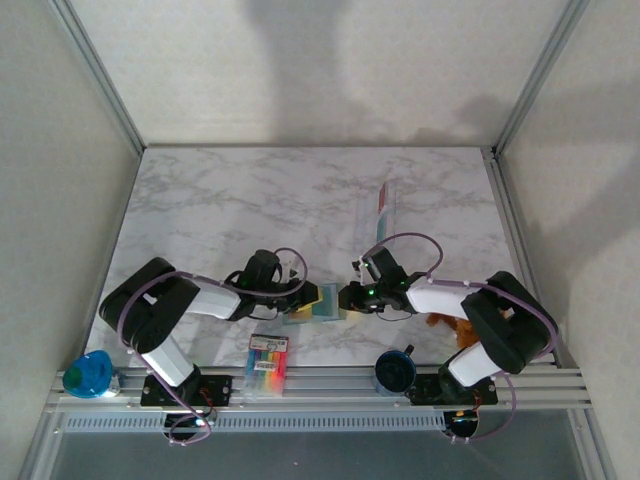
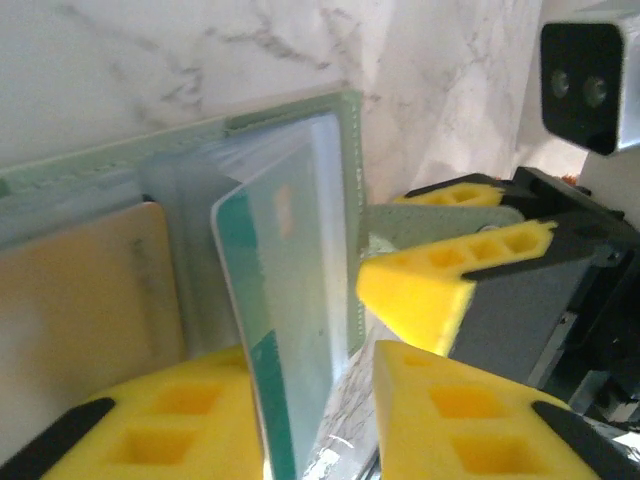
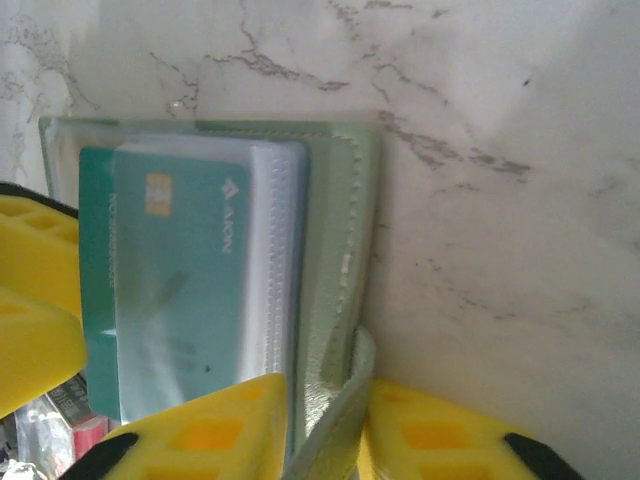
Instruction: Put the credit cards into the card holder
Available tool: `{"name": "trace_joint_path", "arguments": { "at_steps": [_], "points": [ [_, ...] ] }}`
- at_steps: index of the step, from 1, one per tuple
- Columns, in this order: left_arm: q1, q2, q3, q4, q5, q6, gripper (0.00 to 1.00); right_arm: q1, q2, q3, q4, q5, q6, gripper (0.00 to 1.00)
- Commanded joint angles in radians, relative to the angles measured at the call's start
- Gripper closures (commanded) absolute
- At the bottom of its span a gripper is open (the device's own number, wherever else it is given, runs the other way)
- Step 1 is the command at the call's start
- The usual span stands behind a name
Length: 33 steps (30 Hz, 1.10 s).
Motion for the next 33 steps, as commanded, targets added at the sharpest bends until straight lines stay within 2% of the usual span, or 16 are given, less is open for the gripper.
{"name": "trace_joint_path", "arguments": {
  "at_steps": [1,6,10,14,16,18,22,26,33],
  "points": [
    [-0.005,-0.040,0.047,-0.210,-0.120,0.101,0.60,0.030,-0.020,0.018,-0.073,0.062,-0.015,0.70],
    [-0.003,-0.094,0.075,-0.349,-0.187,0.137,0.48,0.087,-0.082,0.059,-0.207,0.254,-0.038,0.55],
    [0.007,-0.158,0.089,-0.473,-0.282,0.134,0.44,0.137,-0.086,0.131,-0.336,0.414,-0.014,0.41],
    [0.025,-0.252,0.078,-0.526,-0.355,0.114,0.37,0.188,-0.047,0.225,-0.397,0.477,0.035,0.22],
    [0.049,-0.297,0.058,-0.522,-0.357,0.102,0.35,0.223,-0.020,0.270,-0.399,0.504,0.050,0.12],
    [0.083,-0.334,0.038,-0.525,-0.351,0.097,0.35,0.262,0.015,0.315,-0.409,0.552,0.068,0.07],
    [0.147,-0.400,-0.003,-0.562,-0.371,0.135,0.40,0.338,0.116,0.433,-0.453,0.678,0.071,0.02],
    [0.194,-0.375,-0.034,-0.547,-0.352,0.171,0.48,0.403,0.239,0.559,-0.525,0.791,0.067,0.01],
    [0.217,-0.264,-0.065,-0.462,-0.305,0.173,0.61,0.421,0.380,0.642,-0.525,0.796,0.065,0.01]
  ]
}}
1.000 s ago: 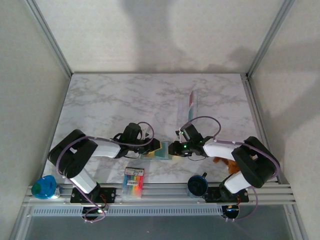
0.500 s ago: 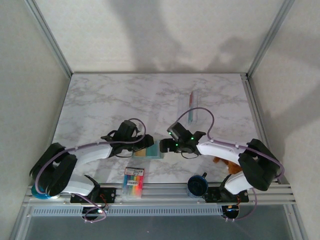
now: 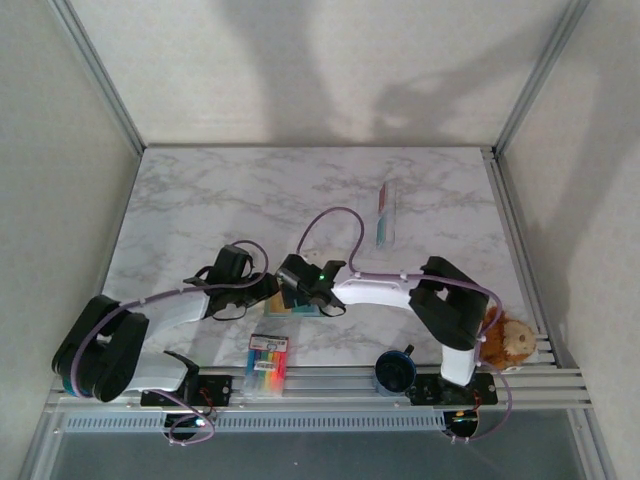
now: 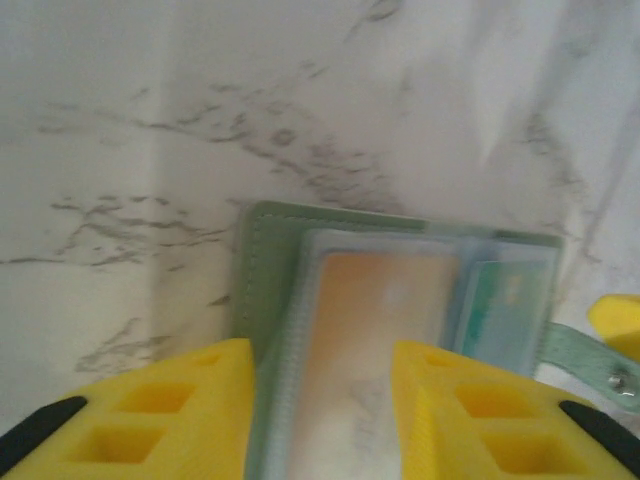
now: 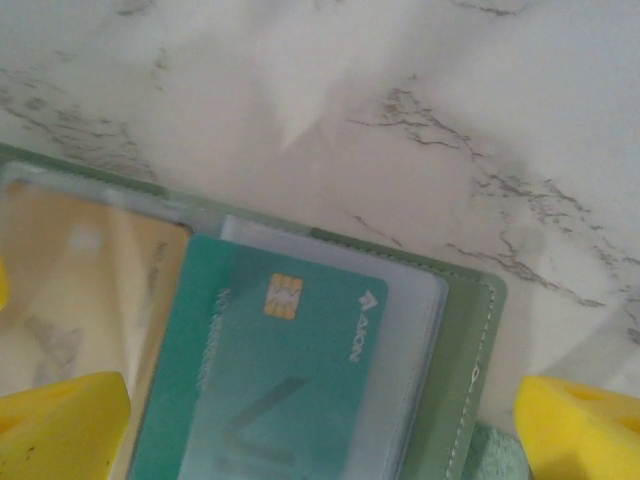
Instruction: Put the credit cards into the card holder
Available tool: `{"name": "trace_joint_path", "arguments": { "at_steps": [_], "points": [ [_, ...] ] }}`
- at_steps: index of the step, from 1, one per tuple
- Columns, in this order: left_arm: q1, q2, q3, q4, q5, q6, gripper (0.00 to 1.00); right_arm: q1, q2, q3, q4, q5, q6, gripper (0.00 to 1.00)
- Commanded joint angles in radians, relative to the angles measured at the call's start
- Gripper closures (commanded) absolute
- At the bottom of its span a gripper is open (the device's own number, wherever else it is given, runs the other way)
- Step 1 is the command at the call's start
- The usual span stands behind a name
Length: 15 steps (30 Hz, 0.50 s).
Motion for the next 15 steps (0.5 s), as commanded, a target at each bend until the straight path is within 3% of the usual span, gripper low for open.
{"name": "trace_joint_path", "arguments": {
  "at_steps": [1,6,15],
  "points": [
    [0.010,0.047,-0.014,0.028,0.018,0.015,0.63,0.004,0.033,0.023,-0.050,0.064,0.010,0.01],
    [0.012,0.084,-0.024,0.035,0.009,0.033,0.64,0.004,0.059,0.034,-0.142,0.116,0.020,0.01],
    [0.015,0.088,-0.038,0.035,0.008,0.043,0.70,0.004,-0.044,-0.078,-0.162,0.133,0.051,0.02]
  ]
}}
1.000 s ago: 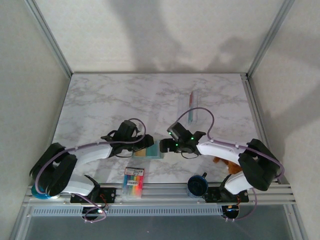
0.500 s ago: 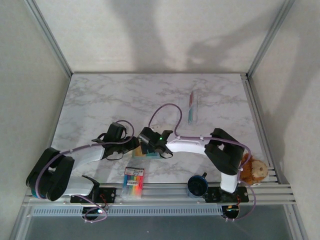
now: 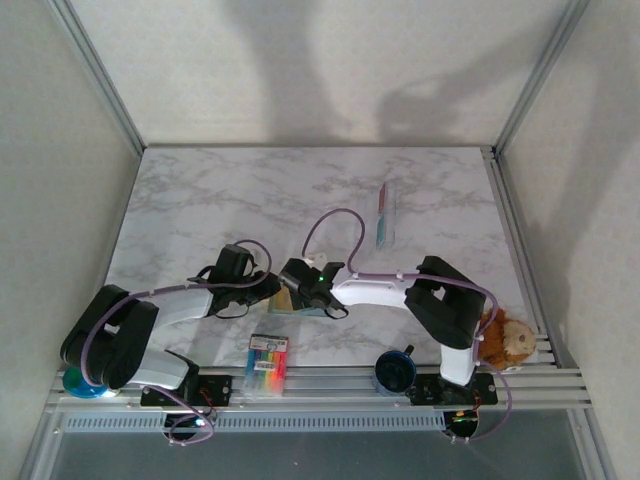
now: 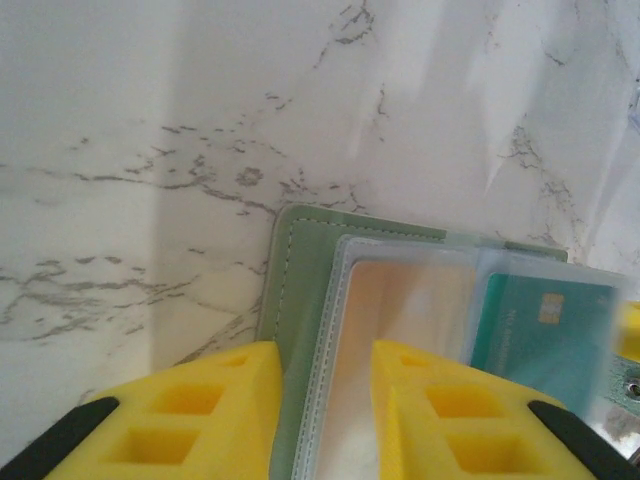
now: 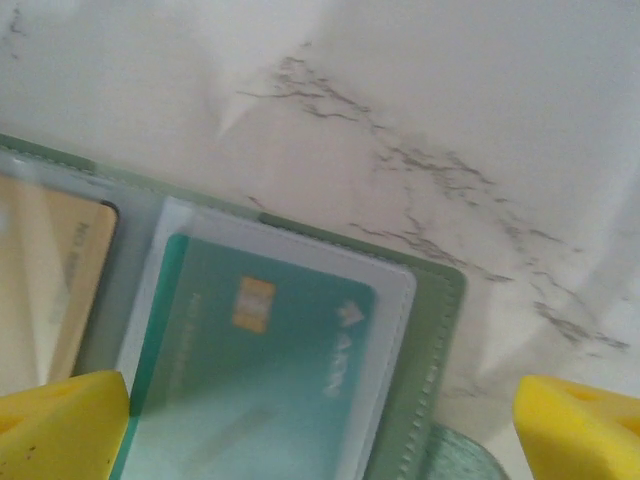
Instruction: Put the credit cards into the card holder
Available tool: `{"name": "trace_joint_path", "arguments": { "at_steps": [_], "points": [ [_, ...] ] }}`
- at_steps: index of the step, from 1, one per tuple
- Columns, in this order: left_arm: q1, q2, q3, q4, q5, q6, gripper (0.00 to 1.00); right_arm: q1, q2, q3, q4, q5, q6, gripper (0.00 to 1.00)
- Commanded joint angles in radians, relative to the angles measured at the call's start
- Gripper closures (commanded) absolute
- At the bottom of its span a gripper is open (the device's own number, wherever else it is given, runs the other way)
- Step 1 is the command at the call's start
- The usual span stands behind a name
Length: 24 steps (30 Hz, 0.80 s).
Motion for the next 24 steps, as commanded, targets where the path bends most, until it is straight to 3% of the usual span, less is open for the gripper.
{"name": "trace_joint_path", "arguments": {
  "at_steps": [1,14,24],
  "points": [
    [0.006,0.031,-0.033,-0.067,-0.027,0.024,0.70,0.004,-0.042,-0.061,-0.095,0.058,0.026,0.02],
    [0.008,-0.013,-0.028,-0.086,-0.015,0.018,0.71,0.002,-0.145,-0.055,-0.051,-0.003,-0.003,0.01],
    [0.009,-0.041,-0.027,-0.114,-0.029,0.023,0.69,-0.029,-0.011,-0.017,0.036,-0.068,-0.020,0.01]
  ]
}}
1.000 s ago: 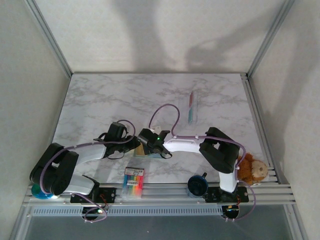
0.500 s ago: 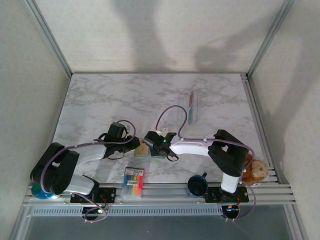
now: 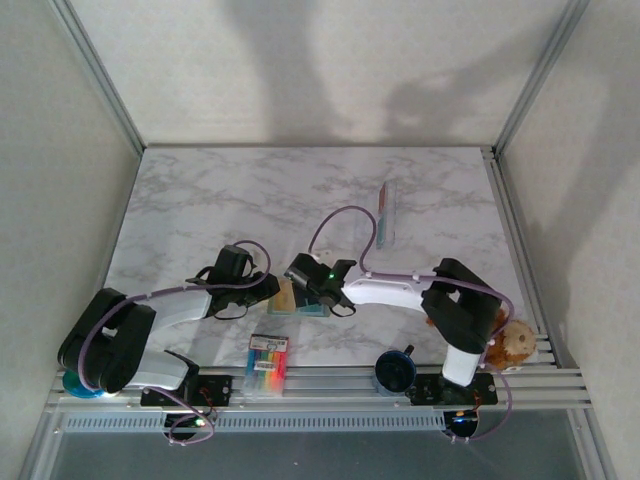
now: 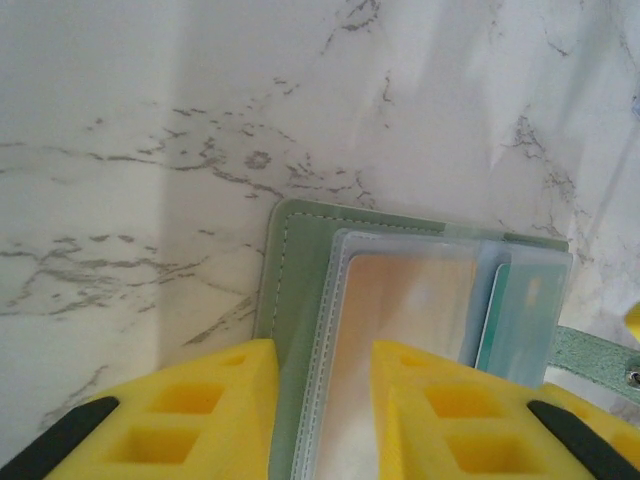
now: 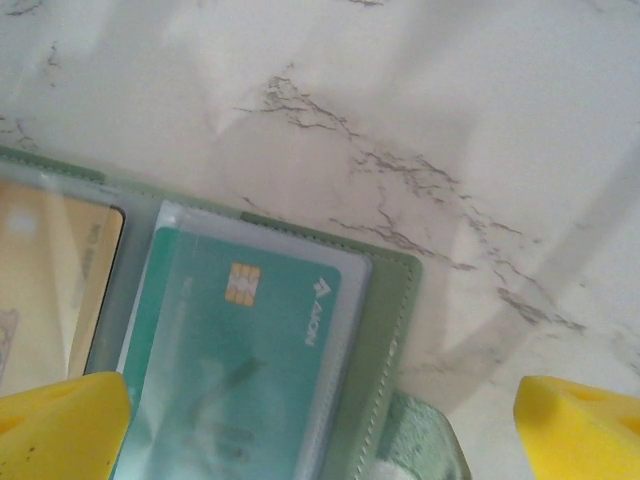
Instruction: Put the credit cards into the card holder
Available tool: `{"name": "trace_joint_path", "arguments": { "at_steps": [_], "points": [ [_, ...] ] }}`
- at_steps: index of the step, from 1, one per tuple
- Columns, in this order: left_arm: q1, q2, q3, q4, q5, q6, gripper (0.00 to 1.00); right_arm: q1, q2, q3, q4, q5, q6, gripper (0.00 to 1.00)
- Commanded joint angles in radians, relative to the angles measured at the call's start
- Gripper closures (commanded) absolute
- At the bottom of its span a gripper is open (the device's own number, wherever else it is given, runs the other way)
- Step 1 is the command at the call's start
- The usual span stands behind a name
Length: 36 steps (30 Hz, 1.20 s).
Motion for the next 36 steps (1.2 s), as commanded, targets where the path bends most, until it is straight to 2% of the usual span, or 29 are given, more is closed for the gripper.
{"name": "trace_joint_path", "arguments": {
  "at_steps": [1,13,17,21,23,26,32,35,36],
  "points": [
    [0.008,-0.019,-0.024,-0.086,-0.031,0.017,0.68,-0.005,0.057,0.016,-0.001,-0.010,-0.008,0.01],
    [0.008,-0.003,0.012,-0.124,-0.023,0.047,0.68,-0.017,-0.039,-0.038,-0.070,0.011,-0.028,0.01],
    [0.008,-0.032,0.024,-0.154,-0.034,0.051,0.68,-0.048,-0.075,0.011,-0.123,-0.095,-0.161,0.01],
    [0.011,-0.079,0.030,-0.191,-0.040,0.058,0.68,-0.070,-0.096,0.048,-0.128,-0.260,-0.191,0.02],
    [0.029,-0.103,0.020,-0.203,-0.063,0.037,0.72,-0.071,-0.090,0.063,-0.105,-0.341,-0.152,0.06],
    [0.049,-0.109,0.006,-0.172,-0.011,0.028,0.76,-0.070,-0.082,0.041,-0.018,-0.455,-0.076,0.15],
    [0.064,-0.139,-0.024,-0.143,0.027,0.011,0.80,-0.070,-0.039,0.030,0.119,-0.578,0.002,0.31],
    [0.103,-0.124,-0.028,-0.148,0.052,0.018,0.83,-0.050,-0.006,0.078,0.075,-0.518,0.000,0.33],
    [0.117,-0.119,-0.036,-0.142,0.065,0.019,0.84,-0.036,0.010,0.117,0.016,-0.448,-0.014,0.28]
  ]
}}
